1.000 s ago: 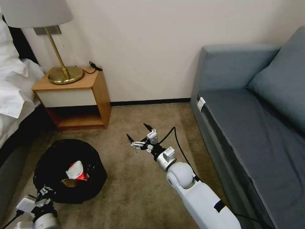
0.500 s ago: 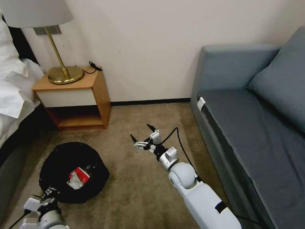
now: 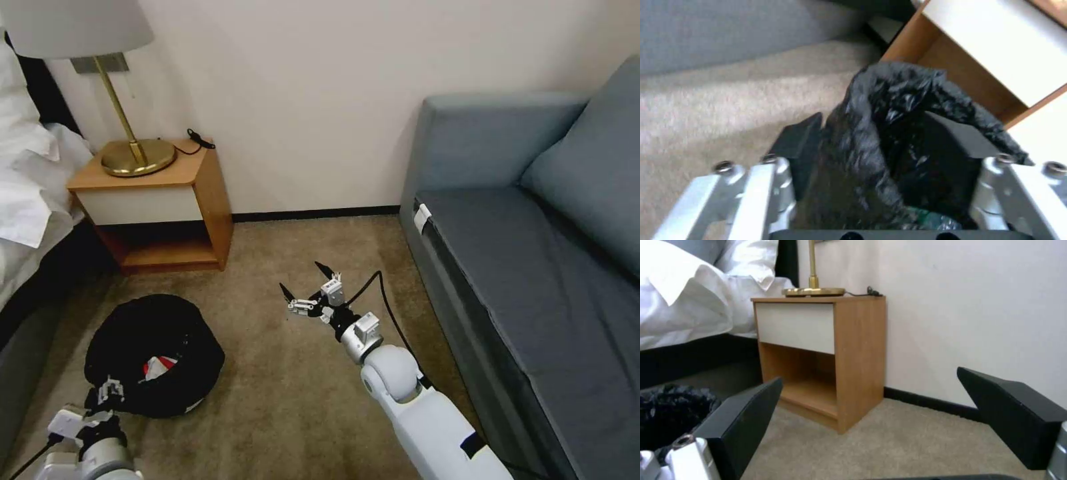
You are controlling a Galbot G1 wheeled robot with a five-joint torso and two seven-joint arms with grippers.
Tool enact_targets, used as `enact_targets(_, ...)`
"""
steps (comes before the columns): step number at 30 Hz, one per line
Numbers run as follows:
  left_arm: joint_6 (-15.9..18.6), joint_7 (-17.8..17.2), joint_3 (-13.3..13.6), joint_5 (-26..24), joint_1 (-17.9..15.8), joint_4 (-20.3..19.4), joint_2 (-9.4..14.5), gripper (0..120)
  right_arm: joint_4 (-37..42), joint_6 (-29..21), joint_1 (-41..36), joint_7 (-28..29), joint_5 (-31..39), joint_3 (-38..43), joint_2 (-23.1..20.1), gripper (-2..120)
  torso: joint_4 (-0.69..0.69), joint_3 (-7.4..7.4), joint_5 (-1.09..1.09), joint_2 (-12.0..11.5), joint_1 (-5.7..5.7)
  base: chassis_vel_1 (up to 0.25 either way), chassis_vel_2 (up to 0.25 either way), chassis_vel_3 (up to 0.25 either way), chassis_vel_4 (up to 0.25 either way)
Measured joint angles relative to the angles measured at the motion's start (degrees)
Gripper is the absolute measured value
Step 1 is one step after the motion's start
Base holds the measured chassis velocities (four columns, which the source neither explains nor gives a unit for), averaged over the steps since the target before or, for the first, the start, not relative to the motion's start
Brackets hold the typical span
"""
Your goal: Pick up the trash bin, then pick up the garbage on the floor and place it into the trash bin.
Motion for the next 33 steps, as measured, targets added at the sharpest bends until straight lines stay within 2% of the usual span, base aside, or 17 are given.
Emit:
enact_targets(2,-0.32,0.00,-0.08,0.82,0.19,-0.21,0.00,66,0.43,0.00,-0.34,0.09,0.00,0.24,-0.08,100,0.00,0.00,0.00,0.00,0.00,0.000,0.000,0.000,0.000)
enact_targets(4,-1.73,0.40,-0.33,4.29,0.66,-0.51,0.03,74,1.34,-0.01,-1.18,0.42,0.14,0.77,-0.36,100,0.00,0.00,0.00,0.00,0.00,0.000,0.000,0.000,0.000)
enact_targets(5,-3.00,0.95,-0.45,7.65,0.94,-0.51,0.14,79,1.82,0.00,-1.59,0.64,0.19,1.06,-0.55,100,0.00,0.00,0.00,0.00,0.00,0.000,0.000,0.000,0.000)
enact_targets(6,-3.00,0.95,-0.45,7.65,0.94,-0.51,0.14,79,1.82,0.00,-1.59,0.64,0.19,1.06,-0.55,100,0.00,0.00,0.00,0.00,0.00,0.000,0.000,0.000,0.000)
enact_targets(10,-7.72,3.75,-0.79,19.79,2.15,-0.61,1.15,97,3.79,0.41,-3.57,1.11,0.55,2.82,-1.54,100,0.00,0.00,0.00,0.00,0.00,0.000,0.000,0.000,0.000)
enact_targets(12,-8.41,4.40,-0.81,21.63,2.38,-0.77,1.40,98,4.16,0.57,-3.95,1.21,0.65,3.17,-1.73,100,0.01,0.00,0.00,0.00,0.00,0.000,0.000,0.000,0.000)
enact_targets(15,-10.49,7.02,-0.87,27.78,3.11,-1.64,2.19,100,5.40,1.18,-5.53,1.42,1.07,4.57,-2.41,100,0.00,0.00,0.00,0.00,0.00,0.000,0.000,0.000,0.000)
enact_targets(16,-10.49,7.02,-0.87,27.78,3.11,-1.64,2.19,100,5.40,1.18,-5.53,1.42,1.07,4.57,-2.41,100,0.00,0.00,0.00,0.00,0.00,0.000,0.000,0.000,0.000)
enact_targets(17,-10.87,7.93,-0.81,30.67,3.38,-2.27,2.36,100,6.19,1.44,-6.52,1.44,1.38,5.49,-2.61,100,0.00,0.00,0.00,0.00,0.00,0.000,0.000,0.000,0.000)
enact_targets(19,-10.72,8.74,-0.15,35.17,3.38,-3.66,2.28,100,7.66,1.90,-8.44,1.44,2.02,7.33,-2.41,100,0.00,0.00,0.00,0.00,0.00,0.000,0.000,0.000,0.000)
enact_targets(23,-9.03,8.78,0.90,38.55,2.74,-5.08,1.90,100,9.23,2.52,-10.56,1.29,2.70,9.01,-1.96,100,0.00,0.00,0.00,0.00,0.00,0.000,0.000,0.000,0.000)
enact_targets(28,-6.54,8.77,2.12,41.92,1.51,-6.24,2.18,100,11.05,3.18,-12.63,1.09,3.23,10.43,-1.59,100,0.00,0.00,0.00,0.00,0.00,0.000,0.000,0.000,0.000)
enact_targets(33,-5.89,9.24,2.94,43.55,0.78,-5.52,3.13,100,11.80,3.35,-13.85,0.89,3.25,11.78,-0.61,100,0.00,0.01,-0.01,0.00,0.00,0.000,0.000,0.000,0.000)
